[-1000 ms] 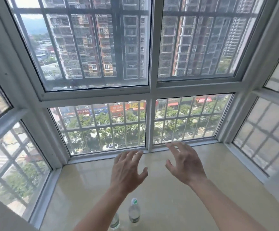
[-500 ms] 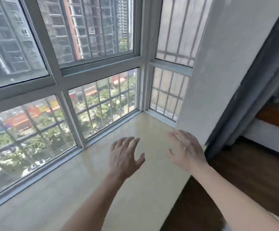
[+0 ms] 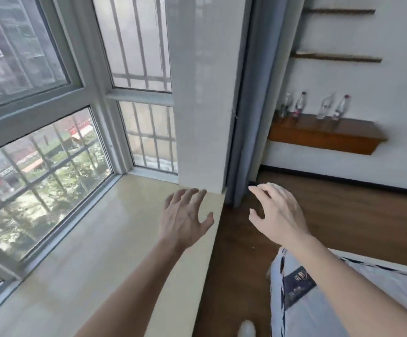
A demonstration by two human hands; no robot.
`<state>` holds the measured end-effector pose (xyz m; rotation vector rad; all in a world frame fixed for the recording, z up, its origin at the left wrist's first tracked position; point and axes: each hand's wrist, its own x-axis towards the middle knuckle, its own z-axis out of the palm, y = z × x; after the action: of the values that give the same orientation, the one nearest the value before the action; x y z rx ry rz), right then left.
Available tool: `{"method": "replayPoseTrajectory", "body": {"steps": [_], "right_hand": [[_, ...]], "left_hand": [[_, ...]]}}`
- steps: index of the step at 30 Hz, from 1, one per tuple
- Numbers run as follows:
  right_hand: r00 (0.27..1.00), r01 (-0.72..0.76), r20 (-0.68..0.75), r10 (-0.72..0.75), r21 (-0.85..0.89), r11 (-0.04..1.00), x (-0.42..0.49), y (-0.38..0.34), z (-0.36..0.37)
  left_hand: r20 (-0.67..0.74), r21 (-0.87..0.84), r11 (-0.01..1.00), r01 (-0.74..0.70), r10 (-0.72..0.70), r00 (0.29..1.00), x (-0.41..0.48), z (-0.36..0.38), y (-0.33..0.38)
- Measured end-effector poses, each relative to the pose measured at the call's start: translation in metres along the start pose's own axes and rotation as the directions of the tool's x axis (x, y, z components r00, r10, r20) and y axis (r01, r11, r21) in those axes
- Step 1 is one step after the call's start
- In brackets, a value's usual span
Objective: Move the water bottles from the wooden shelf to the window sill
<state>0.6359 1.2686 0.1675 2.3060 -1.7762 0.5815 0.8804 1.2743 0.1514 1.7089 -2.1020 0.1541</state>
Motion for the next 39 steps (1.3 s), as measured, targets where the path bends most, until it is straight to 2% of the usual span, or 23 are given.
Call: {"method": "replayPoseTrajectory", "body": {"steps": [6,11,22,32,39], "right_hand": [[0.997,-0.076,-0.032,0.076,-0.019,0.997,0.032,0.075,0.021],[0.989,-0.131,-0.061,0.132,0.015,0.991,0.083,0.15,0.05],[0.976,-0.211,-0.038,0.212,0.032,0.977,0.191,0.305,0.084],[0.957,-0.29,0.001,0.29,-0.009,0.957,0.267,0.4,0.129],[0.933,-0.359,-0.004,0.359,-0.058,0.932,0.366,0.47,0.169]], "left_hand": [[-0.021,-0.036,0.996,-0.082,0.081,0.996,0.075,0.048,0.041],[0.022,0.014,0.99,-0.142,0.142,0.99,0.162,0.097,0.078],[0.055,-0.001,0.978,-0.208,0.207,0.977,0.341,0.179,0.172],[0.105,-0.058,0.96,-0.273,0.278,0.955,0.468,0.254,0.21],[0.161,-0.08,0.936,-0.343,0.352,0.922,0.604,0.319,0.221]]}}
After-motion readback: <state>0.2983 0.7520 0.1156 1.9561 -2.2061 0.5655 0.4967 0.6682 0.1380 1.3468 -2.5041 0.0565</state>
